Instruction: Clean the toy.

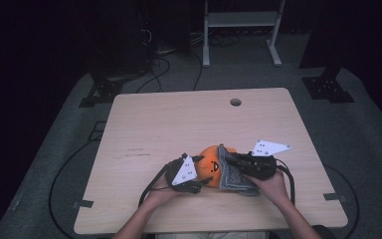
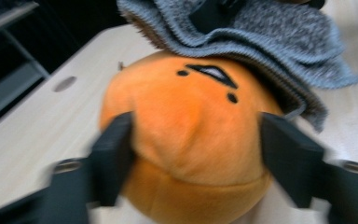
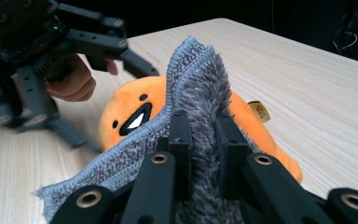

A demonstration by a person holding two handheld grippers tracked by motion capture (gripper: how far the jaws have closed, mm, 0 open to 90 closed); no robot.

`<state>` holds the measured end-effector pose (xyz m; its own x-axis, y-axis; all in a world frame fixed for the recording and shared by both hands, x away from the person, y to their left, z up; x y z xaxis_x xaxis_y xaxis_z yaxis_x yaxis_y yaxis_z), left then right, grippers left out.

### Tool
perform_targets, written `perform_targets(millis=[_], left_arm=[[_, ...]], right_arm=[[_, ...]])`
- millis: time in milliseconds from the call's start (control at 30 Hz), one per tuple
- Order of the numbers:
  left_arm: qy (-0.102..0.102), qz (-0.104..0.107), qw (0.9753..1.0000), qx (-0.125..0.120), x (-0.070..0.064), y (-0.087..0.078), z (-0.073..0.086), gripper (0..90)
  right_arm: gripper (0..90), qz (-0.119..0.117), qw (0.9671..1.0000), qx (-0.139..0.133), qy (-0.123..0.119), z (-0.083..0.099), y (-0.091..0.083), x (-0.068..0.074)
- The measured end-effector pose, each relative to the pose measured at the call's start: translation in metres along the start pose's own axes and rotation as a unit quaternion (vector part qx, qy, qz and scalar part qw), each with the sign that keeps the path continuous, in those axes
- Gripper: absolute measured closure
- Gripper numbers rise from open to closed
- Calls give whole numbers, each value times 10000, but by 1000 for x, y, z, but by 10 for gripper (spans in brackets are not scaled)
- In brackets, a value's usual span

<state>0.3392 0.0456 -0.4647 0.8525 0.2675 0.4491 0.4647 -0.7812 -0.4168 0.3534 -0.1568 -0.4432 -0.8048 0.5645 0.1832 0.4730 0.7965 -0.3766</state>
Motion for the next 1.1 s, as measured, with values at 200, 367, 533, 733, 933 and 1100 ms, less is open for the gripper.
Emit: perform_targets(millis=[200,367,533,733,933,1100], left_arm=[[-1082,208,9939,-15,9,-6,-6,472],[-1618,503,9854,-158,7,-15,-12,460],[-1592,716,9843,-272,2,-12,-13,186],[-1283,570,9896,-322,1,-10,-11,376],[-1414,429,9887,-250,6,-6,-16,447],[-1554,425,9867,-200,9,-7,-11,461]], right_arm=[[789,-209,9994,-235,-162,-12,-6,18],[790,-397,9987,-224,-214,-12,-12,36],[791,-263,9995,38,-190,-2,-4,28],[790,-83,10000,5,14,-1,-8,11],[794,-351,9990,-166,-243,-11,-11,32],[794,-294,9989,-16,-379,-7,-3,34]])
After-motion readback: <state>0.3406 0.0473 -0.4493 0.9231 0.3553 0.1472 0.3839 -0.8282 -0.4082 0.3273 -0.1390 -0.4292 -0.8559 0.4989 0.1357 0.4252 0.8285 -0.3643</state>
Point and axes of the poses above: each handheld gripper's, and its own axes: y roughly forward along the jaws, z roughly out of its underside, x roughly to its left, the point moved 5 cm from there along y, roughly forward along the jaws, and after that the axes turned 8 degrees about y, right-handed, at the moved point
